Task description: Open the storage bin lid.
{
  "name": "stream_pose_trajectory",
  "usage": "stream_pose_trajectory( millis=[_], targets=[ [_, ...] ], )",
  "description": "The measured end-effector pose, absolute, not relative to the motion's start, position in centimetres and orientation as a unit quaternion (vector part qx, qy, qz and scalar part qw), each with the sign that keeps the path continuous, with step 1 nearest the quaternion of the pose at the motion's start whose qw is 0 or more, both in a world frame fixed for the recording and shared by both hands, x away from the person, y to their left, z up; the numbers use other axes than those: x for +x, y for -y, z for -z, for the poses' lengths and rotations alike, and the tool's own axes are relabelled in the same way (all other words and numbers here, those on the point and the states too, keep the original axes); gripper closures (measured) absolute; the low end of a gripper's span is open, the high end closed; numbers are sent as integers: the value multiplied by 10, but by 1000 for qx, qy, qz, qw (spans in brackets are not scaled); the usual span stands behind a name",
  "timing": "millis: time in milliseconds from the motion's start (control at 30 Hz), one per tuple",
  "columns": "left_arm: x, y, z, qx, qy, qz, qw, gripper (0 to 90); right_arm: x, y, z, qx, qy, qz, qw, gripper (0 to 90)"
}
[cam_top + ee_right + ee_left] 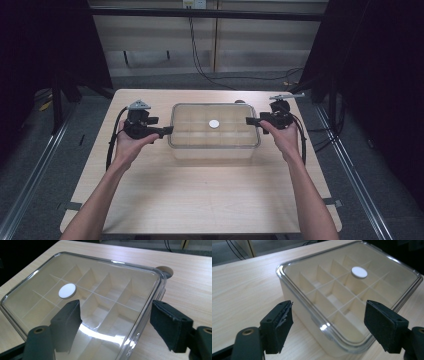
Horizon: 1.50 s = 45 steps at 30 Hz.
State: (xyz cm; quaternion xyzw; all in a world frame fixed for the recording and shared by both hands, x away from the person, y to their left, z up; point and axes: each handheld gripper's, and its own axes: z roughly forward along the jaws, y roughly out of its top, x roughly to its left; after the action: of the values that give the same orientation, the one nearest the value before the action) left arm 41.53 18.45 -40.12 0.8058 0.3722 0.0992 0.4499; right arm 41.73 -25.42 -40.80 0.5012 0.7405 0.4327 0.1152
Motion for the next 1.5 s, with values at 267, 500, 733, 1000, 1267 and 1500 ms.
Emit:
stream_pose_trajectory(
  millis=[267,500,733,1000,1267,1500],
  targets=[
    [430,-178,416,811,-384,-85,433,217,430,251,416,507,-744,-415,129,226],
    [441,-179,430,816,-394,-71,416,208,438,256,427,526,-737,-409,114,219],
    [443,-178,439,815,-401,-62,414,215,442,248,435,525,-745,-395,117,231],
    [442,-169,440,819,-388,-53,419,214,449,249,443,529,-746,-394,94,219],
    [444,-161,441,821,-389,-48,415,215,455,242,445,529,-753,-381,89,178],
    [448,-156,444,825,-388,-47,408,181,462,240,447,533,-749,-384,85,153]
  ],
)
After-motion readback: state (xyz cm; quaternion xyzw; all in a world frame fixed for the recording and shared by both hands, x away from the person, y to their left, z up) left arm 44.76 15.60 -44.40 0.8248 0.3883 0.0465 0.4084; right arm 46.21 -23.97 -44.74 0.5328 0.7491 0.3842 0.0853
